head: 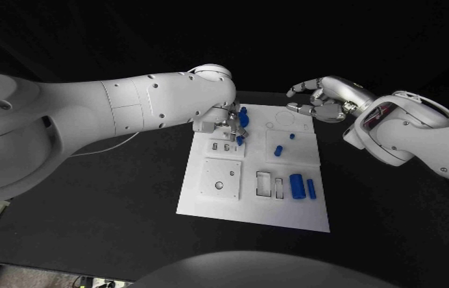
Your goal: Assemble the parts on the task board
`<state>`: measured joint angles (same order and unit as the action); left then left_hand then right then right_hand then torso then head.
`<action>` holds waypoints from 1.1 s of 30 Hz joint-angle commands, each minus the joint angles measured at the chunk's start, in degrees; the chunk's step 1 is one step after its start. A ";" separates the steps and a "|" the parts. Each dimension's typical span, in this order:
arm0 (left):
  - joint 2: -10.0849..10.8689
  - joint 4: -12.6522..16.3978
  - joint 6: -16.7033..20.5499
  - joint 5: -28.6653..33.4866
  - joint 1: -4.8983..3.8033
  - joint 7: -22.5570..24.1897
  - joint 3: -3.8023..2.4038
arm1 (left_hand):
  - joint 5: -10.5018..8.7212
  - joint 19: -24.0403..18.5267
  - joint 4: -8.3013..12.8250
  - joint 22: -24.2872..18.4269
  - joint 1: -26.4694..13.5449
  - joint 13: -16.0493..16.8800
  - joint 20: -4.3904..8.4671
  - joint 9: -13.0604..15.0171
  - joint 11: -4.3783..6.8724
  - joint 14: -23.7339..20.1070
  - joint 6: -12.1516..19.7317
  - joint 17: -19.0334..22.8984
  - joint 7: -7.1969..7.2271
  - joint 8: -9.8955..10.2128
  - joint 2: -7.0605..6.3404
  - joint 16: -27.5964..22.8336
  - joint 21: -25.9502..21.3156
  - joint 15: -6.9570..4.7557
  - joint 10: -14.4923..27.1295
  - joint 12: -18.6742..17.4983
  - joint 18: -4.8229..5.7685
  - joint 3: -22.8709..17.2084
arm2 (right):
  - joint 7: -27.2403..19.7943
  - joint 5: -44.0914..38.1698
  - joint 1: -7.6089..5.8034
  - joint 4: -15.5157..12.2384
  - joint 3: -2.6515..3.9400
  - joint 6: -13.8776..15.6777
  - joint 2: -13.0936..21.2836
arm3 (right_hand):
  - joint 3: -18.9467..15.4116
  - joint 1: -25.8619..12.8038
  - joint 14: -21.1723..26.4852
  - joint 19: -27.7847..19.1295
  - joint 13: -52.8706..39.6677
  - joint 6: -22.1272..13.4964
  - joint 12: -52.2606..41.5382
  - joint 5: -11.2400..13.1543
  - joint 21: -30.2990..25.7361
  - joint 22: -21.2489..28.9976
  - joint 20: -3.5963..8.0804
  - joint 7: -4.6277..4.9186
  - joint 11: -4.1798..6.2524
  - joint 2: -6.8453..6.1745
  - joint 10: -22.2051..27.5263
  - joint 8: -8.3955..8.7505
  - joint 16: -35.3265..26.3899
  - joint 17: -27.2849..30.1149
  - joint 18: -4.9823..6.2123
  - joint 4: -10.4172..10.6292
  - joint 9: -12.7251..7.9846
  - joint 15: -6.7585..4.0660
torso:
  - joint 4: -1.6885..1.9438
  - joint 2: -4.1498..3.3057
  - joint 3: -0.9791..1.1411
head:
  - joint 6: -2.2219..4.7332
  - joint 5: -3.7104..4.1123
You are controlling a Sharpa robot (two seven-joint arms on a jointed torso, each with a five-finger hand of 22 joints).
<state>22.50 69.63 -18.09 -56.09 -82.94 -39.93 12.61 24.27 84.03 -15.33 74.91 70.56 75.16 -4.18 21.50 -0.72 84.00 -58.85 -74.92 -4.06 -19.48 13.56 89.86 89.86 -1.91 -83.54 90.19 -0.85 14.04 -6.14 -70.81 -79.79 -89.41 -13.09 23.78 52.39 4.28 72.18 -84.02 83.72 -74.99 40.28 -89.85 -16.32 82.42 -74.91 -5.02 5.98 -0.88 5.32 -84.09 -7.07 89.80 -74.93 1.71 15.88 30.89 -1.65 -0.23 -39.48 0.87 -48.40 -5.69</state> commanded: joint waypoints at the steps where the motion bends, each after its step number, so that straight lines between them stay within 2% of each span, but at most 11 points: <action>1: -0.22 -0.02 0.18 -0.24 0.03 0.01 -0.03 | 0.28 5.97 0.08 15.09 0.56 14.84 -0.54 0.15 0.09 6.00 0.25 -15.08 -0.08 0.39 -0.08 0.14 0.14 0.24 -6.46 -0.19 0.85 -0.48 | -0.03 -0.29 0.13 0.02 0.00 -0.71 -0.05 | 0.05 0.56 -5.98 -0.40 -15.01 0.48 -0.15 -0.40 -0.31 -12.15 -0.10 0.04 -0.43 0.03 -5.91 0.10 0.20 -15.07 0.53 -0.42 0.07 0.30 | 0.01 -0.03 0.02 | -0.36 -0.01; 5: -0.24 -0.05 0.07 -0.23 0.05 0.03 -0.03 | 0.18 5.97 0.41 15.09 1.04 14.84 -0.56 0.54 0.11 6.00 -0.03 -15.08 -0.01 0.56 -0.48 0.14 0.14 0.24 -6.46 -0.19 0.85 -1.24 | -0.08 -0.30 0.22 0.09 0.00 -0.73 -0.10 | 0.05 0.56 -5.98 -0.40 -15.01 0.48 -0.15 -0.40 -0.31 -12.15 -0.10 0.04 -0.43 0.03 -5.91 0.10 0.20 -15.07 0.53 -0.42 0.07 0.30 | 0.00 -0.02 0.04 | -0.63 -0.19; 16: -0.23 -0.02 0.37 0.15 0.08 0.18 -0.03 | -0.18 5.97 1.24 15.09 2.05 14.84 -0.49 1.39 0.29 6.00 -0.41 -15.08 0.21 0.94 -1.50 0.14 0.14 0.11 -6.46 -0.19 0.85 -2.88 | -0.15 -0.30 0.27 0.17 0.00 -0.70 -0.14 | 0.06 0.58 -5.98 -0.41 -15.01 0.50 -0.15 -0.41 -0.32 -12.15 -0.10 0.04 -0.43 0.02 -5.91 0.09 0.20 -15.07 0.54 -0.43 0.07 0.29 | 0.04 0.03 -0.03 | -0.79 -0.04; 18: -0.27 -0.07 0.28 0.18 0.08 0.18 -0.03 | -0.80 5.97 1.35 15.09 2.13 14.84 -0.46 1.64 0.31 6.00 -0.52 -15.08 0.23 1.05 -1.79 0.14 0.14 0.07 -6.46 -0.19 0.85 -3.25 | -0.18 -0.30 0.28 0.16 0.00 -0.69 -0.14 | 0.08 0.65 -5.98 -0.46 -15.01 0.55 -0.15 -0.43 -0.38 -12.13 -0.10 0.04 -0.43 0.00 -5.91 0.08 0.20 -15.07 0.55 -0.46 0.08 0.29 | 0.03 0.03 -0.02 | -0.82 -0.07; 19: -0.30 -0.10 0.22 0.17 0.08 0.18 -0.03 | -2.19 5.97 1.29 15.09 1.99 14.84 -0.42 1.96 0.33 6.00 -0.64 -15.08 0.21 1.24 -2.01 0.14 0.14 0.06 -6.46 -0.19 0.85 -3.70 | -0.22 -0.30 0.28 0.16 0.00 -0.68 -0.13 | 0.08 0.65 -5.98 -0.46 -15.01 0.55 -0.15 -0.43 -0.38 -12.13 -0.10 0.04 -0.43 0.00 -5.91 0.08 0.20 -15.07 0.55 -0.46 0.08 0.29 | 0.03 0.02 -0.03 | -0.83 -0.06; 21: -0.34 -0.17 0.09 0.13 0.08 0.17 -0.03 | -3.14 5.97 1.22 15.09 1.85 14.84 -0.41 2.22 0.33 6.00 -0.74 -15.08 0.21 1.38 -2.16 0.14 0.14 0.04 -6.46 -0.19 0.85 -4.04 | -0.30 -0.30 0.28 0.14 0.00 -0.65 -0.12 | 0.08 0.65 -5.98 -0.46 -15.01 0.55 -0.15 -0.43 -0.38 -12.13 -0.10 0.04 -0.43 0.00 -5.91 0.08 0.20 -15.07 0.55 -0.46 0.08 0.29 | 0.03 0.02 -0.03 | -0.83 -0.06; 27: -0.45 -0.32 -0.11 0.05 0.09 0.15 -0.03 | -4.54 5.97 0.94 15.09 1.39 14.84 -0.41 2.67 0.29 6.00 -0.82 -15.08 0.13 1.74 -2.35 0.14 0.14 0.06 -6.46 -0.19 0.85 -4.61 | -0.39 -0.30 0.29 0.11 0.00 -0.62 -0.07 | 0.08 0.67 -5.98 -0.42 -15.01 0.58 -0.15 -0.43 -0.34 -12.14 -0.10 0.04 -0.43 0.00 -5.91 0.08 0.20 -15.07 0.54 -0.46 0.09 0.29 | 0.02 0.01 -0.01 | -1.02 -0.08; 33: -0.67 -0.45 -0.32 0.04 0.21 0.14 -0.03 | -4.95 5.97 0.71 15.09 1.07 14.84 -0.41 2.86 0.26 6.00 -0.90 -15.08 0.11 1.86 -2.34 0.14 0.14 0.08 -6.46 -0.19 0.85 -4.82 | -0.38 -0.30 0.29 0.09 0.00 -0.67 -0.03 | 0.08 0.67 -5.98 -0.42 -15.01 0.59 -0.15 -0.43 -0.34 -12.14 -0.10 0.04 -0.43 0.00 -5.91 0.07 0.20 -15.07 0.54 -0.46 0.09 0.29 | -0.01 0.02 0.00 | -1.11 -0.12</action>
<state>22.03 69.18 -17.95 -56.07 -82.79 -39.91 12.61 19.42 84.03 -14.52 74.90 71.89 74.95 -4.18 24.31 -0.63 84.07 -59.27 -74.93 -4.07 -17.92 11.43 89.86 89.86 -1.80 -83.84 89.98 -0.85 9.60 -6.24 -70.81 -79.54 -89.27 -13.09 23.70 52.35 4.44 72.17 -84.02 83.72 -74.98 40.59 -89.85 -16.53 82.42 -74.95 -5.02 6.09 -0.87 5.32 -84.08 -7.07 89.80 -74.91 1.70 15.72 30.93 -1.65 -0.21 -39.47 0.85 -49.45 -5.76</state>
